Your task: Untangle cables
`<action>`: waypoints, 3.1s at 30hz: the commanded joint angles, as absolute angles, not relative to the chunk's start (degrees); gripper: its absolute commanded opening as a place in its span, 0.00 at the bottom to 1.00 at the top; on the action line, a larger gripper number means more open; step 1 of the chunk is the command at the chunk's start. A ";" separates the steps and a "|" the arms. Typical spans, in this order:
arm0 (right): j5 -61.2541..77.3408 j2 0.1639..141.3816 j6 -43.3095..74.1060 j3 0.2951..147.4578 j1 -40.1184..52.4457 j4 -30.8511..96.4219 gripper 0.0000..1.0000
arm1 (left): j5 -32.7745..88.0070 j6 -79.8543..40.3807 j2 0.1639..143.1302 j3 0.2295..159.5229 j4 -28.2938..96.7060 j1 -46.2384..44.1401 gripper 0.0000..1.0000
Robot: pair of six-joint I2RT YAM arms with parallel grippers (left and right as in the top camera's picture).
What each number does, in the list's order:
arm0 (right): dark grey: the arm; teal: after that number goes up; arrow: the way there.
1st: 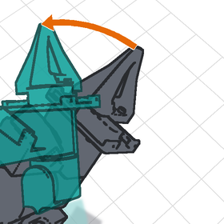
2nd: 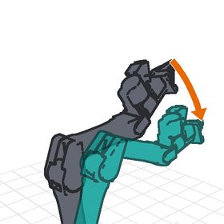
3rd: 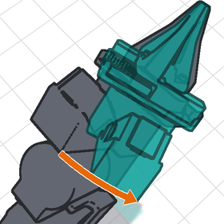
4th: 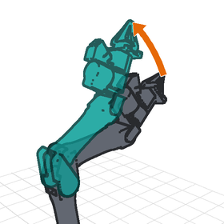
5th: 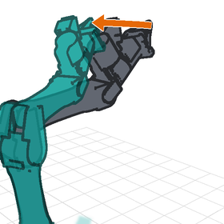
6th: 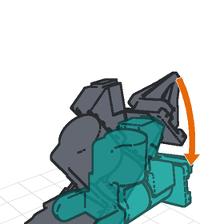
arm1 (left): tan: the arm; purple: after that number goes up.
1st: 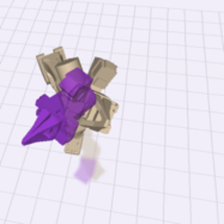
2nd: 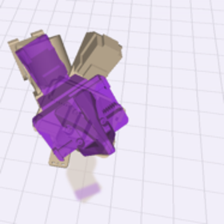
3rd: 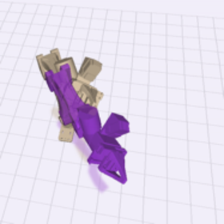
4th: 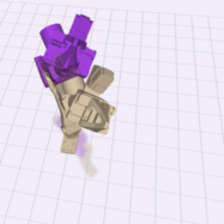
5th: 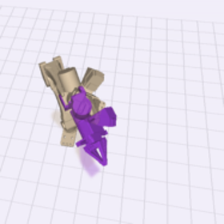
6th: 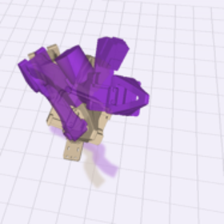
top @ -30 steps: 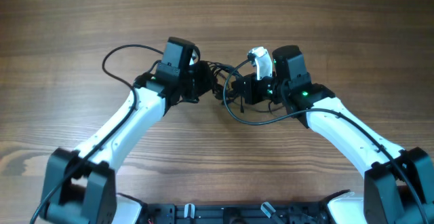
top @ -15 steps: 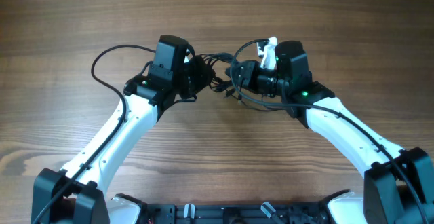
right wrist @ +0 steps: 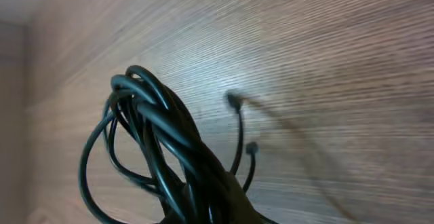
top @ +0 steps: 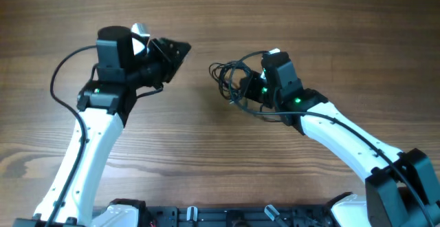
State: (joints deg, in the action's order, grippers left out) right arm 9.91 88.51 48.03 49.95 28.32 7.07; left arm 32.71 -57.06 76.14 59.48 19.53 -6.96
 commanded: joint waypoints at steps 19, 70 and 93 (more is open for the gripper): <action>15.16 88.95 36.67 50.13 28.45 4.12 0.04 | 19.40 -49.95 93.97 60.12 27.44 -19.77 0.48; 22.68 88.95 16.43 50.13 28.42 -0.64 0.04 | 24.34 -54.52 95.81 60.01 33.43 -19.92 0.34; 18.87 88.95 16.53 50.13 28.42 0.75 0.04 | 25.28 -57.54 93.60 60.01 32.97 -17.93 0.61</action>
